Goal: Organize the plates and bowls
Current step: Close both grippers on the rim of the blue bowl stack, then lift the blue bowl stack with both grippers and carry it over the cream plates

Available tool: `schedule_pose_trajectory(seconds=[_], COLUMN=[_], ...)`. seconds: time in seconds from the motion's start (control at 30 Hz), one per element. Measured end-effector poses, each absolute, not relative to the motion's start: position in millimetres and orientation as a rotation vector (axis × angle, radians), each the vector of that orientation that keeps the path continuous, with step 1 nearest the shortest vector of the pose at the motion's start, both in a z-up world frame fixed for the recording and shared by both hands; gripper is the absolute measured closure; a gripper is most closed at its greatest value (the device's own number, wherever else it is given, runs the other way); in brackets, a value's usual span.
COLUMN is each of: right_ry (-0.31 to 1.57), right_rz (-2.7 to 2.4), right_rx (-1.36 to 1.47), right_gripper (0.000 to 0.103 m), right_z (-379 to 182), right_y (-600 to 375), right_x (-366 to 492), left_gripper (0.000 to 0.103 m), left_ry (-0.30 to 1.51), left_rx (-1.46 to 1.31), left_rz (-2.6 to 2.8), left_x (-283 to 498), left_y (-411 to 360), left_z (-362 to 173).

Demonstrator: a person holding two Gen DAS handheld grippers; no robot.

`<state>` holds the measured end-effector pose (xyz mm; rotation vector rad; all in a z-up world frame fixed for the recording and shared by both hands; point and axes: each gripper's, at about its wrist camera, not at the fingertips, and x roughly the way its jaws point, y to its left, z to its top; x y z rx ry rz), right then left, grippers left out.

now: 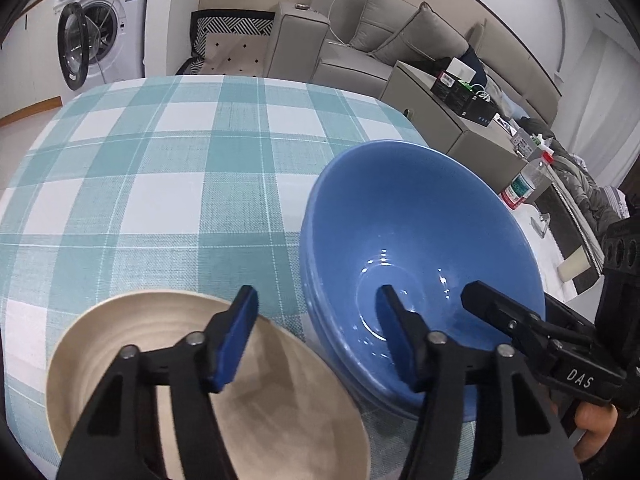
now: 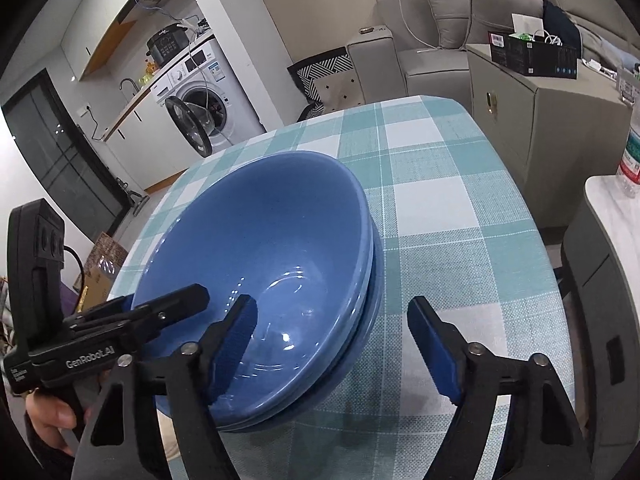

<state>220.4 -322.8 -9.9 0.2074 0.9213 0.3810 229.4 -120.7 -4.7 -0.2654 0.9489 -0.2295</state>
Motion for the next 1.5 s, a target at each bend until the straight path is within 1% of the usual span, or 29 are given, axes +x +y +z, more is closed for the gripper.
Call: schedule_pose_trajectory(seconds=[0.03, 0.07, 0.13, 0.2, 0.3, 0.5, 1.5], right_ry=[0.926, 0.930, 0.929, 0.922, 0.910, 0.894, 0.853], right_rz=[0.391, 0.400, 0.404, 0.406, 0.409, 0.406, 0.417], right_rx=[0.219, 0.227, 0.221, 0.214, 0.196, 0.193, 0.190], right_gripper=[0.030, 0.034, 0.035, 0.040, 0.043, 0.049, 0.049], right_z=[-11, -11, -11, -9, -7, -5, -1], right_y=[-323, -322, -320, -319, -316, -320, -323], right_x=[221, 222, 221, 219, 217, 217, 218], left_gripper=[0.055, 0.057, 0.062, 0.065, 0.067, 0.068, 0.068], left_ry=[0.957, 0.965, 0.970, 0.968, 0.969, 0.966, 0.934], left_rx=[-0.280, -0.295, -0.294, -0.287, -0.274, -0.248, -0.207], left_rz=[-0.248, -0.260, -0.263, -0.262, -0.268, -0.258, -0.232], left_x=[230, 230, 231, 230, 229, 228, 222], left_y=[-121, -121, -123, -126, -130, -132, -133], left_z=[-5, -6, -6, -4, -4, -2, 5])
